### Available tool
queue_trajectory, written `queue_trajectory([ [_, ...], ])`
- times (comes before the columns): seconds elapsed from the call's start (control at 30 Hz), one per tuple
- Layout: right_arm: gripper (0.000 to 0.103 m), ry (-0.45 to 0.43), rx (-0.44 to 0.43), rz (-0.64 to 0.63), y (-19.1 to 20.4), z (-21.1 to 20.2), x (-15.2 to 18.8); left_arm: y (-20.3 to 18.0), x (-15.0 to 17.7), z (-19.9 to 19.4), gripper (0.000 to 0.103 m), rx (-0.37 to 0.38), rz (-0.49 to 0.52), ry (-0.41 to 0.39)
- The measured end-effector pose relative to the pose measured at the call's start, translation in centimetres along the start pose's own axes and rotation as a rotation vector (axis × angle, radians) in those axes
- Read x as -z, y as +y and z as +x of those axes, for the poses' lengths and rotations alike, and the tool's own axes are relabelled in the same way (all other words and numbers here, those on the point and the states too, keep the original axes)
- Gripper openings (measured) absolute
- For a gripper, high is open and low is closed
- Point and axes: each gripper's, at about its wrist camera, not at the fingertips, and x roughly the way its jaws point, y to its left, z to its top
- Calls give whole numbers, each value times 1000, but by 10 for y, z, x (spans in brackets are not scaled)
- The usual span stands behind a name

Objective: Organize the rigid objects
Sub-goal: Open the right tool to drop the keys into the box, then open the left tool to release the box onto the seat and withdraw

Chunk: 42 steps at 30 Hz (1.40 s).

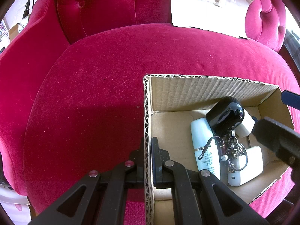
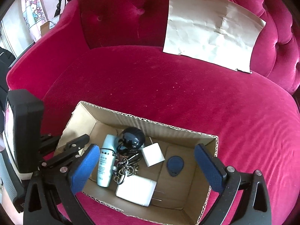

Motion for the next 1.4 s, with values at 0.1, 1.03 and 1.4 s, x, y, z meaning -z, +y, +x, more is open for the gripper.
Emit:
queue_trajectory([
  [0.1,103,6,16,2,-5,0,2,0,0,0,4,0,4,0],
  [1.03,103,-1,46,35,-40,-28,17,-6,-5,-5,4,-16,9,8],
  [1.4,103,-8,48,39,-45,-36,17,-14,-15,-22,67,-39,19,-14],
])
